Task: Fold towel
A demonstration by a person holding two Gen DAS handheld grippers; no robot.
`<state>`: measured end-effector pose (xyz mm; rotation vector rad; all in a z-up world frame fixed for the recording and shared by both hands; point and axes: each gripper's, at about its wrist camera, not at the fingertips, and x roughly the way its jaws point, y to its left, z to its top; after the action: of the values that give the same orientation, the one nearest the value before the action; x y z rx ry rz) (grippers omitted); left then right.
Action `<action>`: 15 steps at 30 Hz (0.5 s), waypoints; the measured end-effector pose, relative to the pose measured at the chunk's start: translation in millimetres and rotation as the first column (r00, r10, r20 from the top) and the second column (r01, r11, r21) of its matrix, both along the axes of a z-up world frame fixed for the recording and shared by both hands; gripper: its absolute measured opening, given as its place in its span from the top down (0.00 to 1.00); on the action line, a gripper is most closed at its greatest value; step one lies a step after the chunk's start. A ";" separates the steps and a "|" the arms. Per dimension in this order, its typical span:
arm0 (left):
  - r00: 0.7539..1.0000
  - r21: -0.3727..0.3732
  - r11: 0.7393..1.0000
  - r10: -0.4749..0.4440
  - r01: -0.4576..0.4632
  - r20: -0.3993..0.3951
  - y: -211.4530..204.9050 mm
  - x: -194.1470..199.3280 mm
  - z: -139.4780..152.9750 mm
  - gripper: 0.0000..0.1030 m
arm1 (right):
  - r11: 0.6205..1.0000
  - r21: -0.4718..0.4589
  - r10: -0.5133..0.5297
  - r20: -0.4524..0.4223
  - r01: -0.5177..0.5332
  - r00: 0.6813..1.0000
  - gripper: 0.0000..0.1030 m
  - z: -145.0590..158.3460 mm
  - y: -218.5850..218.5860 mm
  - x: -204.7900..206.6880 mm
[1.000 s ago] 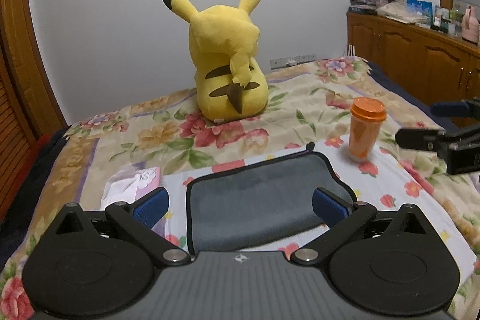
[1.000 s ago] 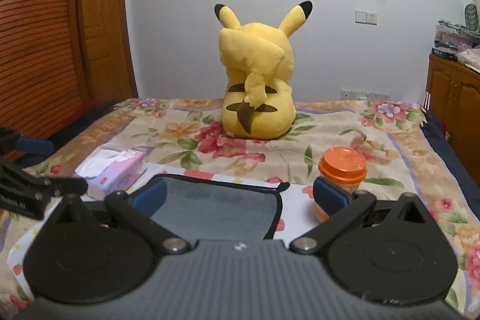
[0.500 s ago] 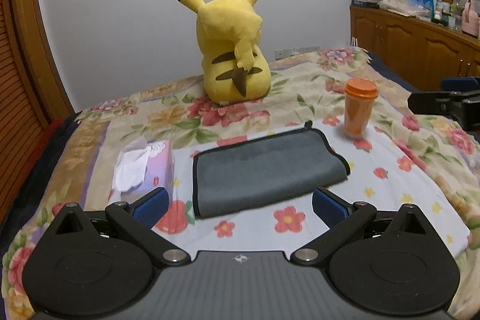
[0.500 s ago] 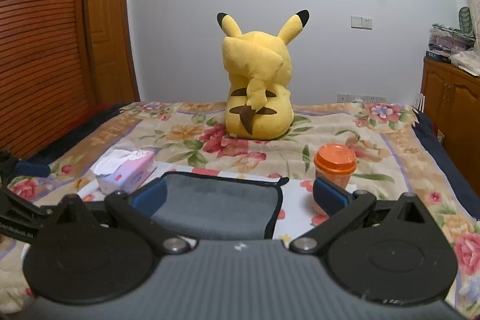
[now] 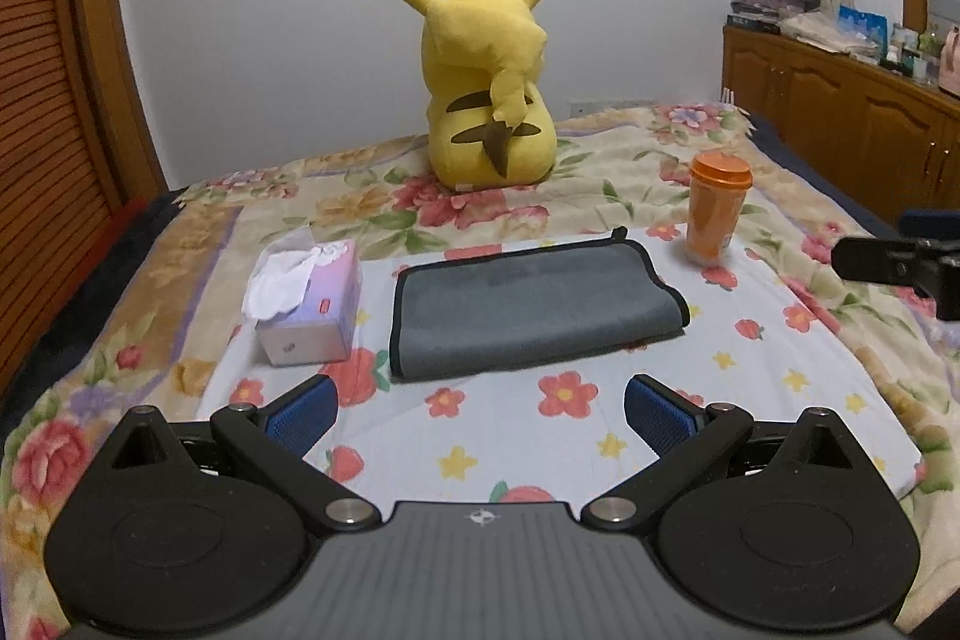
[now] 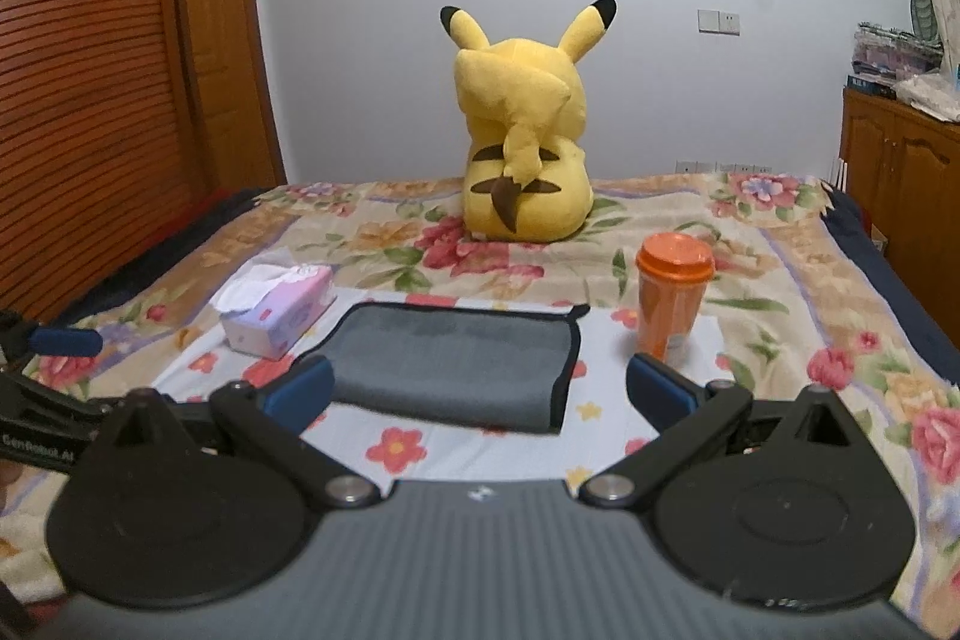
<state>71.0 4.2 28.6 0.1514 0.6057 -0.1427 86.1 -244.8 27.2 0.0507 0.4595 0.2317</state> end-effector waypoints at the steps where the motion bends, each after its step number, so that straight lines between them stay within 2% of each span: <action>1: 1.000 -0.003 1.000 0.002 -0.002 -0.003 0.7 -2.6 -2.0 0.00 | 1.000 0.001 0.001 -0.004 -0.001 1.000 0.00 -1.7 0.8 -3.4; 15: 0.998 -0.005 1.000 0.004 -0.004 -0.063 -0.4 -30.9 -42.9 0.00 | 1.000 0.008 -0.004 -0.056 0.004 0.998 0.00 -30.9 4.8 -34.1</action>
<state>40.1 3.9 -14.3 0.1409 0.6684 -0.1457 52.0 -240.0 -3.6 0.0659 0.5137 0.2283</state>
